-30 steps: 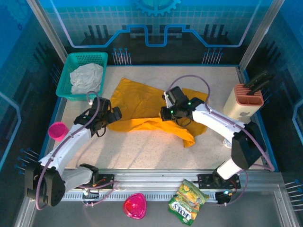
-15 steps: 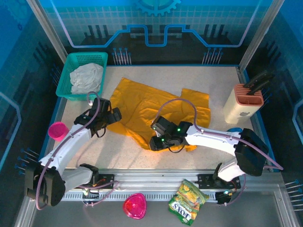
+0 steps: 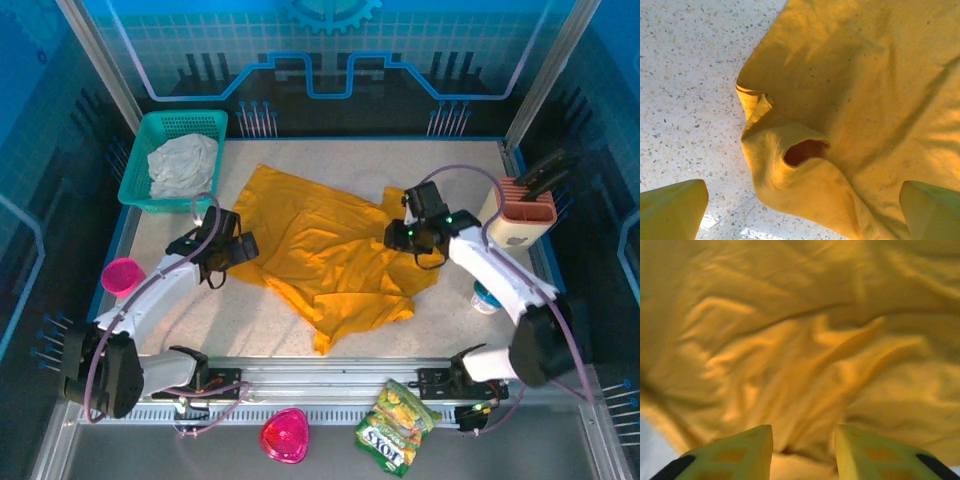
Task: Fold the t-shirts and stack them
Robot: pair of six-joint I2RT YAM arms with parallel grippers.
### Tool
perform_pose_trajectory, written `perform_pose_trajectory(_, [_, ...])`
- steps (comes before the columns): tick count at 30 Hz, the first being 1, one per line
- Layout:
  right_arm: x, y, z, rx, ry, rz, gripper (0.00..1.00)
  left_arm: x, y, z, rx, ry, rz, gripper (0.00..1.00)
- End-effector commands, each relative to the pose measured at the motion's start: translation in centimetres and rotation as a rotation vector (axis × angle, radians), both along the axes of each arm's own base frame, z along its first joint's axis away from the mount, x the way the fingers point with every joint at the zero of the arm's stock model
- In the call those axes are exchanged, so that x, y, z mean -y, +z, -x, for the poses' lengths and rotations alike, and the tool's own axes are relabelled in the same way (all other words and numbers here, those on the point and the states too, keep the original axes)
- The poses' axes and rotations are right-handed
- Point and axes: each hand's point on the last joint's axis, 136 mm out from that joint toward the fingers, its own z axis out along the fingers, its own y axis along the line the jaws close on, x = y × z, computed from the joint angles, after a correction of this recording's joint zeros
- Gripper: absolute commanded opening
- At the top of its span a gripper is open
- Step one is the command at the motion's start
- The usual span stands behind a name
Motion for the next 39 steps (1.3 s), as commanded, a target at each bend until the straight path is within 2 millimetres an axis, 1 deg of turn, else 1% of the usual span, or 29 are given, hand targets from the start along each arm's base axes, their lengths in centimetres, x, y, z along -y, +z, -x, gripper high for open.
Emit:
perform_pose_trajectory(1, [1.2,-3.8,-2.5,-0.107,-0.006,-0.013,0.23,-0.3,0.6,-0.1,0.018,0.006,-0.009,0.99])
perform_pose_trajectory(3, [2.3,-6.3,-4.3,-0.160,-0.051,-0.003,0.18,-0.6,1.3,-0.1,0.032,0.010,-0.024,0.99])
perform_pose_trajectory(5, [3.1,-8.3,-5.6,-0.210,-0.087,0.004,0.14,-1.0,1.9,0.1,0.038,0.012,-0.043,0.99])
perform_pose_trajectory(6, [3.4,-9.0,-6.3,-0.233,-0.108,0.005,0.11,-1.2,2.2,0.1,0.041,0.012,-0.053,0.99])
perform_pose_trajectory(8, [3.7,-10.3,-7.2,-0.266,-0.130,0.008,0.09,-1.4,2.9,0.3,0.045,0.012,-0.067,0.99])
perform_pose_trajectory(10, [3.9,-11.2,-7.9,-0.285,-0.149,0.022,0.09,-1.7,3.8,0.4,0.055,0.013,-0.075,0.99])
perform_pose_trajectory(12, [4.5,-11.6,-8.4,-0.295,-0.168,0.062,0.10,-1.8,4.9,0.4,0.077,0.013,-0.079,0.99])
perform_pose_trajectory(14, [4.7,-11.7,-9.1,-0.294,-0.180,0.064,0.10,-1.9,6.0,0.5,0.096,0.011,-0.083,0.99])
perform_pose_trajectory(16, [5.1,-11.9,-10.1,-0.296,-0.188,0.059,0.11,-1.9,7.1,0.4,0.113,0.009,-0.083,0.99])
perform_pose_trajectory(21, [6.9,-12.7,-13.0,-0.318,-0.200,0.077,0.10,-1.2,9.9,-0.1,0.155,-0.011,-0.044,0.99])
perform_pose_trajectory(24, [7.8,-12.9,-14.7,-0.322,-0.200,0.068,0.09,-1.1,10.7,-0.1,0.172,-0.014,-0.034,0.99])
perform_pose_trajectory(25, [8.1,-13.6,-15.0,-0.340,-0.198,0.070,0.09,-1.1,10.8,-0.1,0.172,-0.014,-0.033,0.99])
perform_pose_trajectory(28, [8.6,-13.9,-16.6,-0.353,-0.185,0.071,0.09,-1.2,10.9,0.0,0.168,-0.012,-0.042,0.99])
perform_pose_trajectory(34, [9.2,-14.0,-20.0,-0.334,-0.154,0.075,0.09,-1.3,9.9,-0.2,0.135,-0.003,-0.053,0.99])
perform_pose_trajectory(39, [10.4,-13.7,-22.5,-0.306,-0.154,0.057,0.10,-1.0,9.0,-0.9,0.106,-0.003,-0.047,0.99])
